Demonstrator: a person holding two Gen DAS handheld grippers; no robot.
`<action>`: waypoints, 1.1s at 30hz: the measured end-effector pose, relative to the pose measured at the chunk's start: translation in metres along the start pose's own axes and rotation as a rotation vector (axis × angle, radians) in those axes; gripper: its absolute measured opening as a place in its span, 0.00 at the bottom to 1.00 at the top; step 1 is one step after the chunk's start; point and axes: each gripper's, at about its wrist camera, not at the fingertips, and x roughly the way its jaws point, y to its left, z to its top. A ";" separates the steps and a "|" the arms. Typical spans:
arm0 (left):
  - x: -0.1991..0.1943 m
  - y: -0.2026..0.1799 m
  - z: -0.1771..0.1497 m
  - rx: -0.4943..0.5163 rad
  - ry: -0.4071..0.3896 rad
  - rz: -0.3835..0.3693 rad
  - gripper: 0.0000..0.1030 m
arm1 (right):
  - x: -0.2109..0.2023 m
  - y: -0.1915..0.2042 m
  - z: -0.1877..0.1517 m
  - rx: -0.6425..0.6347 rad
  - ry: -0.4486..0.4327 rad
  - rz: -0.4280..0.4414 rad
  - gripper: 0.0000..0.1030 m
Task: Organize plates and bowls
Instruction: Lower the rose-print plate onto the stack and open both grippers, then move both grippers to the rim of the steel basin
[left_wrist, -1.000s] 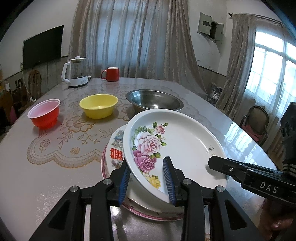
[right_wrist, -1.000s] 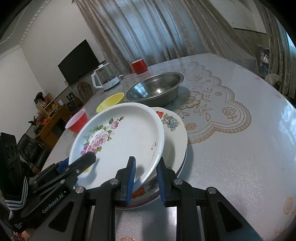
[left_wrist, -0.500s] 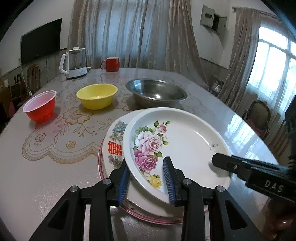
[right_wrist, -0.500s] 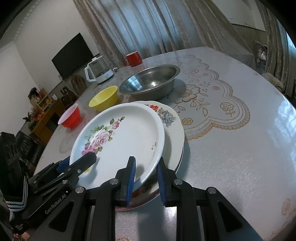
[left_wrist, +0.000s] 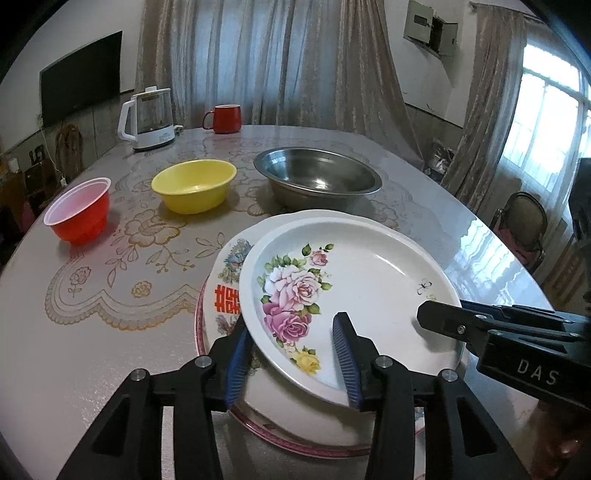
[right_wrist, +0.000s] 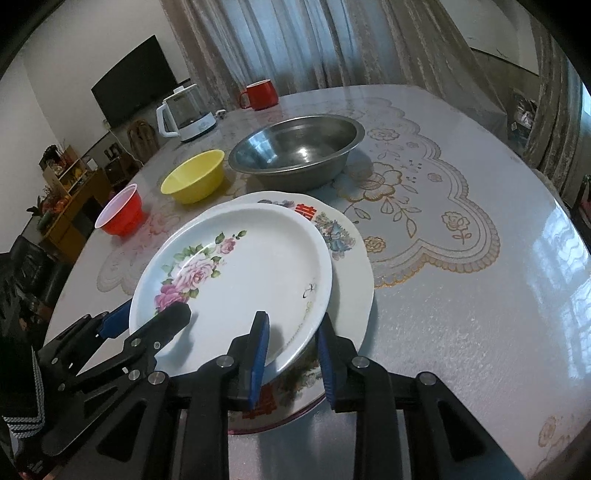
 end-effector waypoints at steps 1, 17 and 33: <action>0.000 0.000 0.000 0.000 0.000 0.000 0.43 | 0.000 0.000 0.000 -0.002 0.002 -0.003 0.25; 0.006 0.002 0.015 -0.002 0.131 -0.039 0.56 | 0.015 0.012 0.022 -0.115 0.113 -0.088 0.29; -0.021 0.026 0.011 -0.068 0.081 -0.019 0.66 | 0.002 -0.001 0.012 -0.024 0.016 -0.055 0.31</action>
